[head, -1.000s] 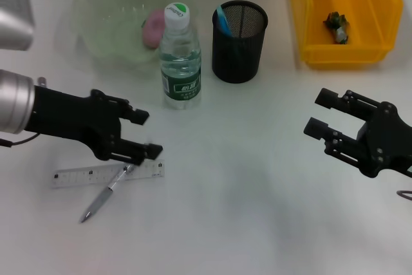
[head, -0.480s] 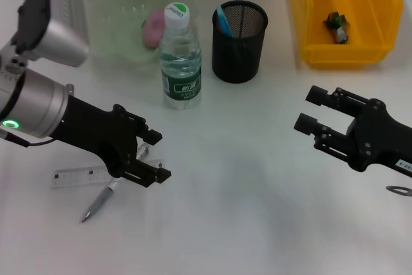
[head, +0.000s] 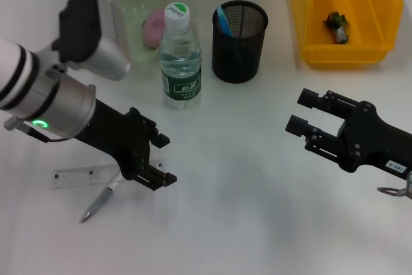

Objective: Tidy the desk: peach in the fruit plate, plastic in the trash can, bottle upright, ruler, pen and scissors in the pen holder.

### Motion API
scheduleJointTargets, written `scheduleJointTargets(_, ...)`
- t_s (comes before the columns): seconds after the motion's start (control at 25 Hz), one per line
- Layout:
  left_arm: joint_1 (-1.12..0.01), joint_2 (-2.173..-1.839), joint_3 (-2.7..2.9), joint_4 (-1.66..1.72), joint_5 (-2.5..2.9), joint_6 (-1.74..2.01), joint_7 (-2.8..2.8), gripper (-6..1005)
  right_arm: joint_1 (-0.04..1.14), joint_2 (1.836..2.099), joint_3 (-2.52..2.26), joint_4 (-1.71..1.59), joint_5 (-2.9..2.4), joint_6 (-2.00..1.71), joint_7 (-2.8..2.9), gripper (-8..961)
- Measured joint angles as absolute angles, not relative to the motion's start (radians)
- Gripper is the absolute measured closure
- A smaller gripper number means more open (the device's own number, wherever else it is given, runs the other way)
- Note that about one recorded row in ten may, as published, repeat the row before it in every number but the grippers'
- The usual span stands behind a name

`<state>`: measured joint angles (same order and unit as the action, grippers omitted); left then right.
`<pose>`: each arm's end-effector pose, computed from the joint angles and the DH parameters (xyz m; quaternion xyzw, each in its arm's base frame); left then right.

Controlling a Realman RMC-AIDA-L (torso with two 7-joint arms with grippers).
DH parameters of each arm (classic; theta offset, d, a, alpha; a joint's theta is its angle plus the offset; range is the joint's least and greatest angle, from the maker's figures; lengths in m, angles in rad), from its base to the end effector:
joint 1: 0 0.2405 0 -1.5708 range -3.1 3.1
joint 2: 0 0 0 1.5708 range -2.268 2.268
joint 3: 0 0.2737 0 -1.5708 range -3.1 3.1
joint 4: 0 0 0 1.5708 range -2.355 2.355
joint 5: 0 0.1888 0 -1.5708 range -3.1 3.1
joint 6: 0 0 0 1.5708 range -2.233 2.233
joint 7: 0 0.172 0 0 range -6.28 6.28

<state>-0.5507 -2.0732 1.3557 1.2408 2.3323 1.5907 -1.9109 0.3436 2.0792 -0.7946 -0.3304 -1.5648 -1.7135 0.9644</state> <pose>-0.2113 0.3179 -0.0552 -0.9898 -0.0919 0.1057 0.0275 0.2612 0.2613 -0.0411 -0.8664 0.1923 0.4268 0.1736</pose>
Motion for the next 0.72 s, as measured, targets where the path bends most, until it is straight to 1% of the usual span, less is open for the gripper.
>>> scheduleJointTargets(0.72, -0.562, -2.077, 1.497, 1.231, 2.428, 1.507, -1.995, 277, 0.370, 2.080, -0.796, -0.286, -1.565, -1.697, 0.927, 350)
